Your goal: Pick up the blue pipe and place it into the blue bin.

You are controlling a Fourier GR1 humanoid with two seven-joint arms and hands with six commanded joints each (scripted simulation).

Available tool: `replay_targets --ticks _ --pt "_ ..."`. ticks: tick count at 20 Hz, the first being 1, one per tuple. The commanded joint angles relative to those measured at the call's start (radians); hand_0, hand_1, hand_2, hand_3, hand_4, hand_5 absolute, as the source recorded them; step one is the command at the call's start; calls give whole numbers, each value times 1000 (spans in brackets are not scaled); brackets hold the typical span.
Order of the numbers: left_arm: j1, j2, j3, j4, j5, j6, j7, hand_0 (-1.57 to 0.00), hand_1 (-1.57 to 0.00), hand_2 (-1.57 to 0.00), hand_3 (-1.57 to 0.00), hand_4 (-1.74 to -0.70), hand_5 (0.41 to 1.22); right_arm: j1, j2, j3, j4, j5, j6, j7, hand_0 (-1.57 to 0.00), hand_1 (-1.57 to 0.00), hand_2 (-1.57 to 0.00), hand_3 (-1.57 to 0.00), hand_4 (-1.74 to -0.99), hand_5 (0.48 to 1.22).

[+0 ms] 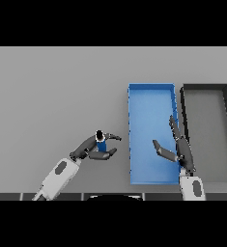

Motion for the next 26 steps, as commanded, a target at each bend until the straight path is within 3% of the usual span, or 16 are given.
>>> replay_targets --ticks 1,4,6,9,15,21,23,26 --pt "-1 -19 5 10 1 19 7 -443 -592 -699 -721 -1345 828 3 0 2 4 7 -2 -1 1 1 1 1 -1259 602" --pt "23 -36 1 -3 -9 39 -18 -993 -1070 -1124 -1102 -1532 1020 -12 11 3 13 6 -8 7 1 1 1 1 -1262 611" --pt "32 -35 -18 -13 -39 62 -44 -1201 -1250 -1285 -1215 -1604 1092 -3 2 -2 10 1 -2 -8 1 1 1 1 -1260 614" --pt "21 -39 -21 -32 -48 91 -56 -1382 -1407 -1425 -1340 -1666 1155 -9 8 9 19 16 -4 -4 1 1 1 1 -1252 619" --pt "1 -44 -40 -158 -34 88 -108 -1521 -1528 -1533 -1433 -1714 1204 -9 0 6 1 17 -7 10 1 1 1 1 -1239 629" --pt "-65 -44 -54 -255 3 63 34 -1558 -1560 -1561 -1445 -1724 1216 -21 -7 -2 32 25 -8 -20 1 1 1 1 -1215 639" --pt "-60 -41 -67 -259 -9 58 39 -1563 -1564 -1565 -1443 -1726 1218 -2 -10 1 19 31 -7 -45 1 1 1 1 -1195 635" --pt "-70 -44 -64 -263 -5 57 53 -1567 -1567 -1568 -1441 -1728 1219 -3 3 -1 7 23 -18 -15 1 1 1 1 -1184 629"
